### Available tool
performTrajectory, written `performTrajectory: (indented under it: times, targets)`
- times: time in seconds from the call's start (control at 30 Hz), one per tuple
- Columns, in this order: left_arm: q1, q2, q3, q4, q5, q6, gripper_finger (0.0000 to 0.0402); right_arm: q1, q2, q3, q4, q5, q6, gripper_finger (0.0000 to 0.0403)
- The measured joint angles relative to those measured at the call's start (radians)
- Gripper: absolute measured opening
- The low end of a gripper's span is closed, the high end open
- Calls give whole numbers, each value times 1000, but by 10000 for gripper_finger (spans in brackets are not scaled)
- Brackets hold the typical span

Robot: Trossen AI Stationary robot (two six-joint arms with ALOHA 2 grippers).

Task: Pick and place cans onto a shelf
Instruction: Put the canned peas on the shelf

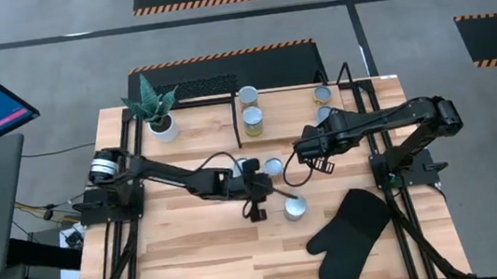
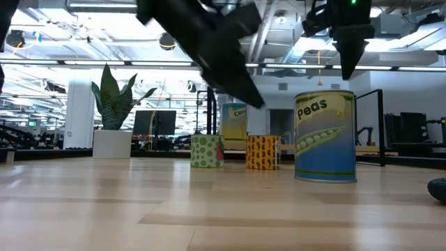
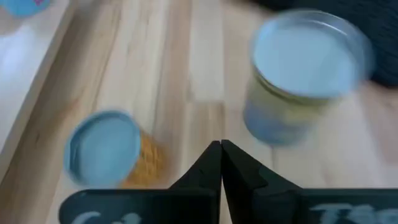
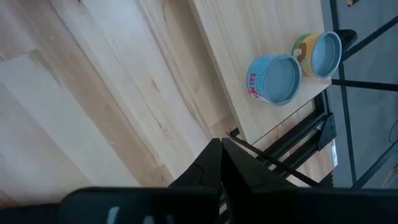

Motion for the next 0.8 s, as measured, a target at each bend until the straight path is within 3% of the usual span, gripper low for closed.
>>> performTrajectory:
  times: [0.13,0.3,0.43,0.63,0.8]
  targets:
    - [-46,-85,0,-204,0,-111,0,0,0,0,25,0,-36,27]
    - [-135,-153,0,-432,-66,-390,0,2,0,0,159,-20,-136,25]
    - [-228,-171,-1,-636,-178,-494,0,3,0,0,298,-166,-269,28]
    - [-369,-173,-2,-836,-471,-722,0,3,0,0,427,-390,-380,39]
    - [-405,-174,-43,-896,-526,-821,3,3,0,1,474,-425,-407,66]
